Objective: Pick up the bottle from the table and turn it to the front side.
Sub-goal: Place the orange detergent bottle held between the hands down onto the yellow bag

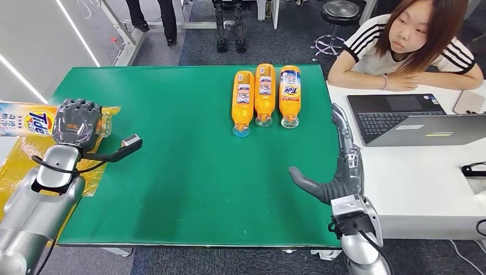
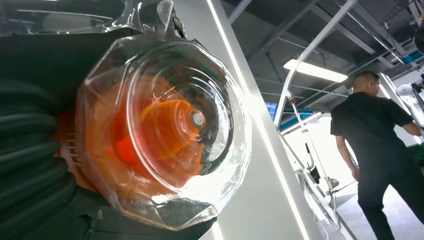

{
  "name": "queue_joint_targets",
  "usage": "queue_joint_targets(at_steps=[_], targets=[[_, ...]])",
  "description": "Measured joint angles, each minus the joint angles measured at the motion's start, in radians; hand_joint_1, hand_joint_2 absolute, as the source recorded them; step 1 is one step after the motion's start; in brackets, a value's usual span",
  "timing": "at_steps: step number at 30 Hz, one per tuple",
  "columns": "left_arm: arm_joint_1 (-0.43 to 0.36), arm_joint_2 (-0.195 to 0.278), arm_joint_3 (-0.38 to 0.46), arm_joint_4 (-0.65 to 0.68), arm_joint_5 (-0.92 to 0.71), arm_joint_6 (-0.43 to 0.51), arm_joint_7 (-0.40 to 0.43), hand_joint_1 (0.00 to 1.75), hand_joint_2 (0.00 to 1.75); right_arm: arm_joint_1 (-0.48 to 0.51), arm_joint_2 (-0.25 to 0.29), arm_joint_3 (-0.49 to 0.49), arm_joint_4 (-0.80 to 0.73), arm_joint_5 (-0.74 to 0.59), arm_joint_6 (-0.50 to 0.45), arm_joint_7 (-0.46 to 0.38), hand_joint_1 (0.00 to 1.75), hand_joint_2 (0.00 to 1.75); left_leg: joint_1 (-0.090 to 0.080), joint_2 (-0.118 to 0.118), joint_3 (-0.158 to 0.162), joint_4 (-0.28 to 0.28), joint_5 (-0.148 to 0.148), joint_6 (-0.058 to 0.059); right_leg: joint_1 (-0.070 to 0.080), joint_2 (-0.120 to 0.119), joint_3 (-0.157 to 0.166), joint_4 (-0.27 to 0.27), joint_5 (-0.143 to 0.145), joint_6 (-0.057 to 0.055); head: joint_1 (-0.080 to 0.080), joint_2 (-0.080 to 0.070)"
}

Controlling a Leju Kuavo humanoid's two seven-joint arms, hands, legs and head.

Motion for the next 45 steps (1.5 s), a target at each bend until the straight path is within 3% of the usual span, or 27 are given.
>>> queue_joint_targets(at_steps=[10, 18, 32, 36, 45], targets=[[0.095, -0.005, 0.037, 0.01, -0.003, -0.018, -0.01, 1.75, 1.75, 0.035, 0.0, -0.018, -0.024, 0.03, -0.002, 0.004, 0.0, 1.75, 0.0, 0.0, 0.0, 0.0, 0.0, 0.0, 0.0, 0.0, -0.001, 0.0, 0.0, 0.0, 0.0, 0.0], [0.169, -0.026, 0.06, 0.094, 0.057, -0.02, -0.067, 1.75, 1.75, 0.058, 0.0, -0.033, -0.042, 0.024, 0.018, 0.002, 0.0, 1.75, 0.0, 0.0, 0.0, 0.0, 0.0, 0.0, 0.0, 0.0, -0.001, -0.001, 0.0, 0.0, 0.0, 0.0], [0.078, -0.148, 0.06, 0.411, 0.075, 0.008, -0.071, 1.75, 1.75, 0.032, 0.0, -0.033, -0.037, 0.027, 0.045, 0.017, 0.0, 1.75, 0.0, -0.003, 0.0, 0.0, 0.0, 0.0, 0.0, -0.004, 0.001, -0.001, 0.0, 0.0, 0.0, 0.0], [0.045, -0.168, 0.06, 0.478, 0.065, 0.034, -0.062, 0.02, 1.75, 0.007, 0.001, -0.024, -0.028, 0.022, 0.047, 0.032, 0.0, 1.75, 0.0, -0.005, 0.0, 0.0, 0.002, 0.0, 0.0, -0.006, 0.002, 0.0, 0.0, 0.0, 0.0, 0.0], [-0.006, -0.183, 0.066, 0.574, 0.042, 0.065, 0.002, 0.0, 1.75, 0.002, 0.0, -0.012, -0.007, 0.008, 0.042, 0.033, 0.0, 1.75, 0.0, -0.003, 0.003, -0.001, 0.003, 0.0, 0.0, -0.005, 0.004, 0.0, 0.002, -0.002, 0.0, 0.0]])
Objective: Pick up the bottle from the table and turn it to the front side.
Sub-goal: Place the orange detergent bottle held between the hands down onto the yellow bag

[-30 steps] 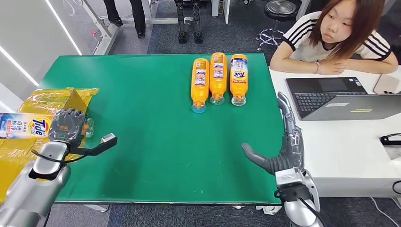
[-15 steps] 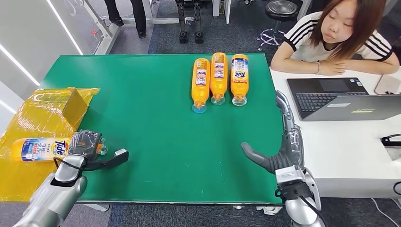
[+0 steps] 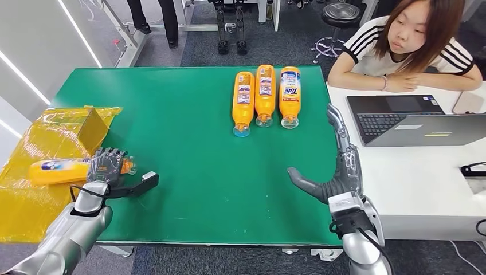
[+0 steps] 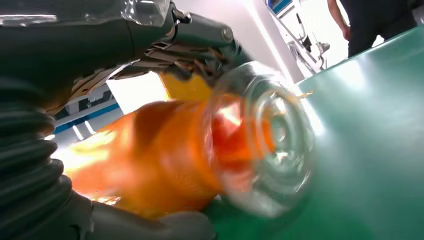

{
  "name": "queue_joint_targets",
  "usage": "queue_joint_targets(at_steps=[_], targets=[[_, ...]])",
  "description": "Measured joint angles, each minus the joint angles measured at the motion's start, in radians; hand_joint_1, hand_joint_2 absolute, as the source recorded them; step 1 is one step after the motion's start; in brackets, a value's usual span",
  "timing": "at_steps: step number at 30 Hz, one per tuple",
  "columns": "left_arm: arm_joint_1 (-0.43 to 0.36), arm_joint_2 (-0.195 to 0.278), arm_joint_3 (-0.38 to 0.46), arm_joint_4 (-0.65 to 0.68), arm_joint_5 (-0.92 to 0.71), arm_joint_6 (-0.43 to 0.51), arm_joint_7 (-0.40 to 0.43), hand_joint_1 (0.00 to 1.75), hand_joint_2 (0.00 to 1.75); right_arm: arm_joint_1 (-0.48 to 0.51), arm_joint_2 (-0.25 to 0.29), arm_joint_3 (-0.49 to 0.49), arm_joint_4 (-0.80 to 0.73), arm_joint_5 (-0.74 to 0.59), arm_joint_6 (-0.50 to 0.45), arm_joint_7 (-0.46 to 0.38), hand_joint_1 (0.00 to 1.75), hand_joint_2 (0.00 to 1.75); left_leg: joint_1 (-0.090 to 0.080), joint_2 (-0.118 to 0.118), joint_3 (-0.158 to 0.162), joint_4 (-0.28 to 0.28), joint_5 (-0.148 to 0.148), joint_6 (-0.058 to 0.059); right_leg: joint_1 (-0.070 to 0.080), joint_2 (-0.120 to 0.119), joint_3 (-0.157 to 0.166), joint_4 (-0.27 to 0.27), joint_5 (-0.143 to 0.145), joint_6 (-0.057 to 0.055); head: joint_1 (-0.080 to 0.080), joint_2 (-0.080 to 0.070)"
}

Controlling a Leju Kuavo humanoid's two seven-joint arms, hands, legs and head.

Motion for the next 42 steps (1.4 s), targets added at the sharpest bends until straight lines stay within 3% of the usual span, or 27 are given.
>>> queue_joint_targets(at_steps=[17, 22, 26, 30, 36, 42], targets=[[-0.005, -0.036, 0.066, 0.029, 0.054, 0.028, -0.033, 0.0, 1.75, -0.012, 0.0, 0.001, 0.033, -0.021, 0.0, 0.006, 0.0, 1.75, 0.0, 0.0, 0.001, 0.0, 0.001, -0.001, 0.0, 0.0, 0.001, 0.001, 0.0, 0.0, 0.0, 0.0], [0.027, -0.069, 0.108, 0.015, 0.193, 0.149, -0.196, 0.0, 1.75, -0.012, -0.001, 0.001, 0.045, -0.033, -0.001, 0.007, 0.0, 1.75, 0.0, -0.002, 0.001, 0.0, 0.001, -0.001, 0.0, -0.001, 0.001, 0.0, 0.0, 0.0, 0.0, 0.0], [0.111, -0.123, 0.114, -0.134, 0.372, 0.214, -0.341, 0.0, 1.75, -0.012, -0.003, 0.002, 0.061, -0.047, -0.011, 0.006, 0.0, 1.75, 0.0, -0.001, -0.001, 0.0, 0.001, -0.001, 0.0, 0.0, -0.001, 0.0, 0.0, 0.0, 0.0, 0.0], [0.151, -0.15, 0.074, -0.369, 0.49, 0.182, -0.309, 0.0, 1.75, -0.012, -0.003, 0.006, 0.076, -0.054, -0.022, 0.006, 0.0, 1.75, 0.0, -0.001, -0.004, 0.001, 0.0, 0.0, 0.0, 0.0, -0.003, -0.001, 0.0, 0.001, 0.0, 0.0], [0.135, -0.155, 0.021, -0.569, 0.551, 0.176, -0.304, 0.0, 1.75, -0.012, -0.003, 0.01, 0.094, -0.057, -0.034, 0.003, 0.0, 1.75, 0.0, -0.001, -0.004, 0.001, 0.001, -0.001, 0.0, 0.0, -0.004, 0.0, 0.0, 0.001, 0.0, 0.0], [0.021, -0.18, 0.01, -0.674, 0.62, 0.139, -0.316, 0.0, 1.75, -0.011, 0.0, 0.027, 0.122, -0.057, -0.041, -0.024, 0.0, 1.75, 0.0, -0.001, -0.004, 0.001, 0.001, -0.001, 0.0, 0.0, -0.005, 0.0, 0.001, 0.001, 0.0, 0.0]])
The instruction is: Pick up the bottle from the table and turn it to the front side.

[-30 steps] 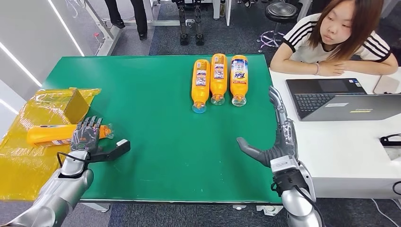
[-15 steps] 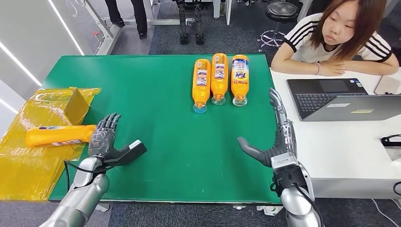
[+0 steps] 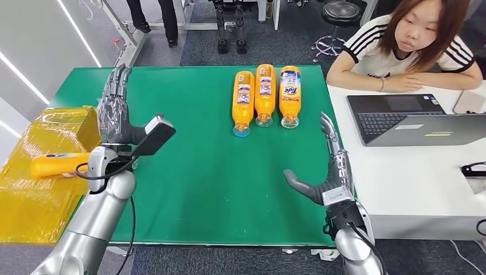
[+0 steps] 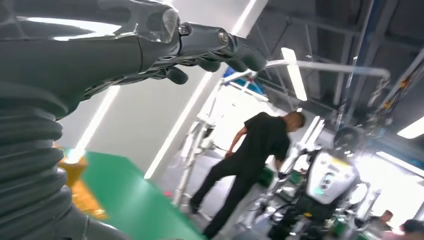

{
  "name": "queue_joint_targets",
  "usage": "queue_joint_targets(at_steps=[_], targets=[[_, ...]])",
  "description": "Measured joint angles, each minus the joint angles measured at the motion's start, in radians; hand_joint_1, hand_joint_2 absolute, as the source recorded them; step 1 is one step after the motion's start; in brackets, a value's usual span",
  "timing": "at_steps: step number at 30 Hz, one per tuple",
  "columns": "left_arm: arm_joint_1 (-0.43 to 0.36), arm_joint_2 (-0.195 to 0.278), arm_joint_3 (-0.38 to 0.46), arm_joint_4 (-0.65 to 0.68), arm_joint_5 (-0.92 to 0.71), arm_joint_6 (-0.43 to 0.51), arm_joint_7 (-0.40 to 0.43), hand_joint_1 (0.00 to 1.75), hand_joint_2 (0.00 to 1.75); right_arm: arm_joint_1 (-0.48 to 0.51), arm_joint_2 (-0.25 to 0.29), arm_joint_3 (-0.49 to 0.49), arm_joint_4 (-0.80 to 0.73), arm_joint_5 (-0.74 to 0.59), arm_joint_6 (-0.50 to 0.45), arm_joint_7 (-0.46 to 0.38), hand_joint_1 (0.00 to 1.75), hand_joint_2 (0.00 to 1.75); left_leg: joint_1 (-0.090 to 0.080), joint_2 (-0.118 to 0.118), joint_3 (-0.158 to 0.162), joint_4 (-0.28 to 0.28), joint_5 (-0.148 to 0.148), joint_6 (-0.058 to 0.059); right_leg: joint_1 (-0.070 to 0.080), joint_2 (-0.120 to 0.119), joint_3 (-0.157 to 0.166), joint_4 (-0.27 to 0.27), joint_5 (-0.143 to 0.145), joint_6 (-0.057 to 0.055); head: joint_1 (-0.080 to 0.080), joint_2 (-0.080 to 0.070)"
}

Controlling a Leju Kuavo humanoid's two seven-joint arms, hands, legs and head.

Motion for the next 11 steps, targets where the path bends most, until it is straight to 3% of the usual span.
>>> queue_joint_targets(at_steps=[5, 8, 11], targets=[[-0.062, -0.09, -0.043, -0.045, 0.272, -0.235, -0.026, 0.0, 1.75, 0.004, 0.011, 0.005, -0.009, -0.027, -0.014, -0.02, 0.0, 1.75, -0.001, -0.003, -0.001, 0.0, 0.0, 0.001, -0.001, -0.003, 0.001, -0.001, 0.0, 0.001, 0.0, 0.0], [-0.004, -0.147, -0.084, -0.047, 0.482, -0.331, -0.082, 0.0, 1.75, 0.018, 0.023, 0.006, -0.022, -0.053, -0.016, -0.032, 0.0, 1.75, -0.001, 0.0, 0.0, 0.0, -0.002, 0.003, -0.001, 0.0, 0.001, -0.002, 0.0, 0.001, 0.0, 0.0], [0.073, -0.179, -0.109, -0.047, 0.613, -0.337, -0.149, 0.0, 1.75, 0.057, 0.033, 0.005, -0.043, -0.07, -0.03, -0.048, 0.0, 1.75, -0.001, 0.001, 0.0, 0.0, -0.004, 0.004, -0.001, 0.0, 0.001, -0.002, -0.001, 0.002, 0.0, 0.0]])
